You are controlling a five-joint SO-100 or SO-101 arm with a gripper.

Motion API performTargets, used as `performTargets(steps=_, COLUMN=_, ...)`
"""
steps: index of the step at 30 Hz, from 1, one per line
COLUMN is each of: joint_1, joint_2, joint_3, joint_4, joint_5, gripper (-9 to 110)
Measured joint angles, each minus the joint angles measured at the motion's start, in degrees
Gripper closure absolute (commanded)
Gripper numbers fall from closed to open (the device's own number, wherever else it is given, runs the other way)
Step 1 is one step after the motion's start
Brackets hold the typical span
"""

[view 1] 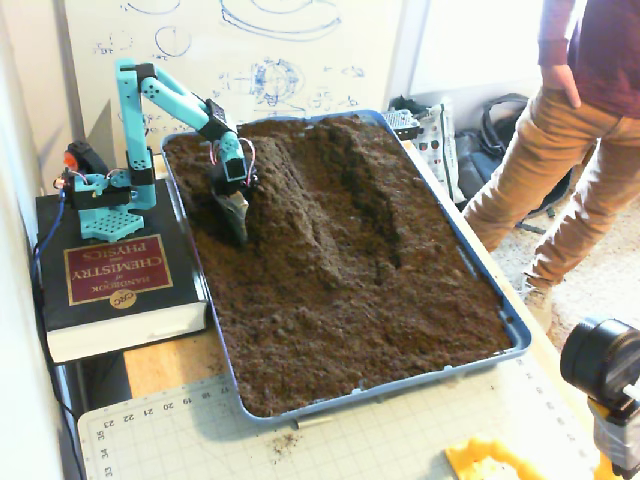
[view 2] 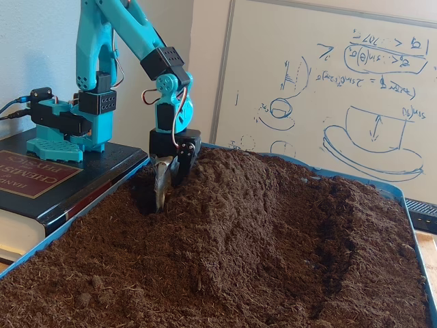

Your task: Build a berm.

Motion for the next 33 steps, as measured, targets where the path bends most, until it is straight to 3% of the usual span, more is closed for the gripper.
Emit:
performTargets(steps=11, joint_1=-0.09, joint_2=21.53, joint_3=14.59, joint_4=-0.88, joint_5=0.0, gripper=101)
performTargets(steps=26, joint_1=-3.52, joint_2=29.53, joint_3=29.18, joint_4=-2.99, joint_5=0.44, gripper=101)
performTargets(steps=33, joint_1=-8.0, joint_2=40.17, joint_3=30.32, joint_4=5.45, joint_5=0.44, gripper=101)
